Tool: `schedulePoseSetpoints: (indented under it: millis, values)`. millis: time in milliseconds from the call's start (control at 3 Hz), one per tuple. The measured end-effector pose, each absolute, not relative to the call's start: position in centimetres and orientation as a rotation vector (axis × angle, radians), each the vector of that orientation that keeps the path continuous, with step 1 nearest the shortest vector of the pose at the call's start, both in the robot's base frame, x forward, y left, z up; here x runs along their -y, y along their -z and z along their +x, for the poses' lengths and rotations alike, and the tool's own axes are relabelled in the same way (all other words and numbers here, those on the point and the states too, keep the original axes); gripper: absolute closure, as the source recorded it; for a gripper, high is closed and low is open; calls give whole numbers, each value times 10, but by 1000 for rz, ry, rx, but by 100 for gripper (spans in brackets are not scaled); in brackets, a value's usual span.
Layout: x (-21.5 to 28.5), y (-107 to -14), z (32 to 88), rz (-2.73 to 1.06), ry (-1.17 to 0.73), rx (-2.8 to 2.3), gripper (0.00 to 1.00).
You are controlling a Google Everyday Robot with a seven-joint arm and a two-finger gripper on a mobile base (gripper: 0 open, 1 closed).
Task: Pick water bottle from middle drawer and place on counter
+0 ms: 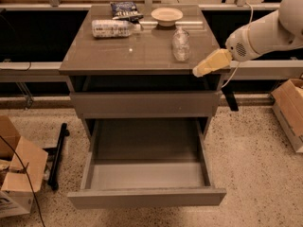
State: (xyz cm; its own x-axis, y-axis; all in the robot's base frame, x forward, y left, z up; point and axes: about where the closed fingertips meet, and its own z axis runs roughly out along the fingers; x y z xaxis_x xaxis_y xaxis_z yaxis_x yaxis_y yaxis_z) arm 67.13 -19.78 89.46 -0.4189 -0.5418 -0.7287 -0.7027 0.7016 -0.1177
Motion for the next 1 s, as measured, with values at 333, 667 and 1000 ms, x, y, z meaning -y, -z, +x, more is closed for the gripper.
schedulePoseSetpoints:
  millis: [333, 667, 1000]
  values:
    - [195, -894, 668, -951, -266, -2135, 0]
    - [191, -878, 675, -890, -280, -2159, 0]
    - [176, -861, 717, -818, -288, -2121, 0]
